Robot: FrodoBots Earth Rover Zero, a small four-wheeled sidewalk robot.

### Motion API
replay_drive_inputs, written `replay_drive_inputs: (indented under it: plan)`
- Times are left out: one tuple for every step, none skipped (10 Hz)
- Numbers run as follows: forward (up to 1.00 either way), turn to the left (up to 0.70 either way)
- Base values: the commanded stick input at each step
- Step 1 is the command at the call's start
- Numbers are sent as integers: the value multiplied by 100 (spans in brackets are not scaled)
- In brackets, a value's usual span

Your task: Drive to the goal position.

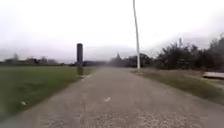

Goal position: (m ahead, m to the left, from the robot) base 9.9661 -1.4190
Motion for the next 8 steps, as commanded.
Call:
replay_drive_inputs:
  plan:
    - [85,0]
    - [85,0]
    - [85,0]
    - [85,0]
    - [85,0]
    - [85,-2]
    - [85,-7]
    - [85,-12]
